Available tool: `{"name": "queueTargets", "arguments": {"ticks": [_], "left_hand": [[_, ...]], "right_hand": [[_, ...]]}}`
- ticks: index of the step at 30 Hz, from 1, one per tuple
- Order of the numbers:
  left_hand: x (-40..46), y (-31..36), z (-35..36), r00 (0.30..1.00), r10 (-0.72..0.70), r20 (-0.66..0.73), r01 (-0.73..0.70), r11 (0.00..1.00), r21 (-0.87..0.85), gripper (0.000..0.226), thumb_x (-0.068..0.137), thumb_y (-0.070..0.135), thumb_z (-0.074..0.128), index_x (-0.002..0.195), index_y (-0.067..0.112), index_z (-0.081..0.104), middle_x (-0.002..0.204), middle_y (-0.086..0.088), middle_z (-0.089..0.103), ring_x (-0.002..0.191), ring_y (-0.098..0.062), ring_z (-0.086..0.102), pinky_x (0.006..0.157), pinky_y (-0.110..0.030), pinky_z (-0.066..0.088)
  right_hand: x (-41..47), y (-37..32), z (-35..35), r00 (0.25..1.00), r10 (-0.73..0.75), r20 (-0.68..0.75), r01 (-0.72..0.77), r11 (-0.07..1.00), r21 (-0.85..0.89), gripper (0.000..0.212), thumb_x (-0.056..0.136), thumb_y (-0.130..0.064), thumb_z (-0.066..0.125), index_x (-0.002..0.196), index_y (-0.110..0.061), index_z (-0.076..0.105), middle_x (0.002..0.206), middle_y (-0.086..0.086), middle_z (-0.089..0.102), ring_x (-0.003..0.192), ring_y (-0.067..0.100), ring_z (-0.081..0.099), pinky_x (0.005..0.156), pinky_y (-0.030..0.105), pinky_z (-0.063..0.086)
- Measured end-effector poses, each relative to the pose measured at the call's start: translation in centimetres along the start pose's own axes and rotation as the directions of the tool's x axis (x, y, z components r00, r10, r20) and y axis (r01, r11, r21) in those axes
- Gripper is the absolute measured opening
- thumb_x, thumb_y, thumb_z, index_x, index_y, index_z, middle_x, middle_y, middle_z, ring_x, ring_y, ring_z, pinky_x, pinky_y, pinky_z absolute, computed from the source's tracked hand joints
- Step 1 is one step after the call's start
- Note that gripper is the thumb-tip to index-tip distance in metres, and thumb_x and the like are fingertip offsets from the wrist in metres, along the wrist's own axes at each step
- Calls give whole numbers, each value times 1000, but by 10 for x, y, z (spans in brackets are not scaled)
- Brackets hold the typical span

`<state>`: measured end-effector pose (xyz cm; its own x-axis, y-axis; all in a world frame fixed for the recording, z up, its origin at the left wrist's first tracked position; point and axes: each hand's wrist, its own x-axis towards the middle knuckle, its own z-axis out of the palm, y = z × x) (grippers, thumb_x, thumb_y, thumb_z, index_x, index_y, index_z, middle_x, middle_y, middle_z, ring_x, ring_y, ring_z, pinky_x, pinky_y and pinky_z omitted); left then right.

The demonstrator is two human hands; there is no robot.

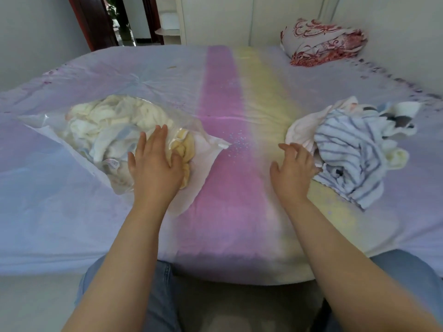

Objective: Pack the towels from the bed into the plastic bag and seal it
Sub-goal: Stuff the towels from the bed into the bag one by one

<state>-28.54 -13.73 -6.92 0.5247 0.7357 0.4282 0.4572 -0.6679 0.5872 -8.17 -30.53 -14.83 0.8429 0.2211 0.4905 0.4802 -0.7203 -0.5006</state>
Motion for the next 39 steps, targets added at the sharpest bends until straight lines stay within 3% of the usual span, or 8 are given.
{"name": "queueTargets", "arguments": {"ticks": [5,8,15,18,21,26,34,39], "left_hand": [[2,9,4,999,-24,-25,21,992,-124,47,100,19,33,146,21,38,155,2,35,148,-20,18,119,-49,10],[2,11,6,999,-38,-34,31,979,-204,46,101,20,31,145,21,39,154,2,37,147,-18,20,120,-46,14],[3,13,13,998,-60,-11,54,954,-296,47,101,21,29,146,24,38,153,8,37,147,-13,20,120,-40,15],[5,12,10,997,-78,-4,72,939,-337,46,101,22,29,146,25,39,153,8,38,146,-12,21,120,-37,16],[6,12,5,996,-91,6,86,921,-379,45,102,22,29,145,25,40,152,7,39,145,-11,25,120,-35,19],[4,8,-3,995,-98,22,98,906,-411,45,102,22,30,145,26,40,151,8,39,144,-11,26,119,-36,21],[5,6,-11,988,-142,53,151,874,-462,44,101,23,31,142,29,44,148,8,43,142,-12,30,118,-39,24],[8,7,-19,987,-131,91,159,856,-491,43,101,21,33,142,26,44,148,5,44,140,-11,34,117,-34,26]], "right_hand": [[50,60,-23,911,411,41,-397,899,-184,70,92,-29,54,151,-21,17,160,18,2,141,46,17,111,58,21],[49,78,-29,870,469,156,-456,883,-111,65,87,-24,54,143,-9,26,142,26,37,123,45,43,100,52,40],[26,16,-40,931,210,298,-220,975,2,36,90,-32,54,121,-15,50,107,10,61,98,31,59,75,34,41],[9,-32,-59,769,-43,638,-173,947,272,58,83,-32,67,132,-20,40,95,-1,61,87,21,61,71,28,47],[9,-62,-80,527,-332,783,-238,826,510,31,84,-24,71,113,-24,57,104,-4,66,97,10,64,87,23,49],[19,-69,-56,896,-70,438,-77,947,311,34,88,-43,57,118,-30,51,119,4,48,104,25,56,83,34,43],[-28,-50,-1,669,64,740,-37,998,-53,95,72,-78,52,146,-51,-2,156,-5,-30,145,38,-18,112,62,5],[-35,-42,-5,762,30,647,10,998,-58,52,89,-22,48,138,-36,39,137,13,48,115,35,52,89,38,44]]}}
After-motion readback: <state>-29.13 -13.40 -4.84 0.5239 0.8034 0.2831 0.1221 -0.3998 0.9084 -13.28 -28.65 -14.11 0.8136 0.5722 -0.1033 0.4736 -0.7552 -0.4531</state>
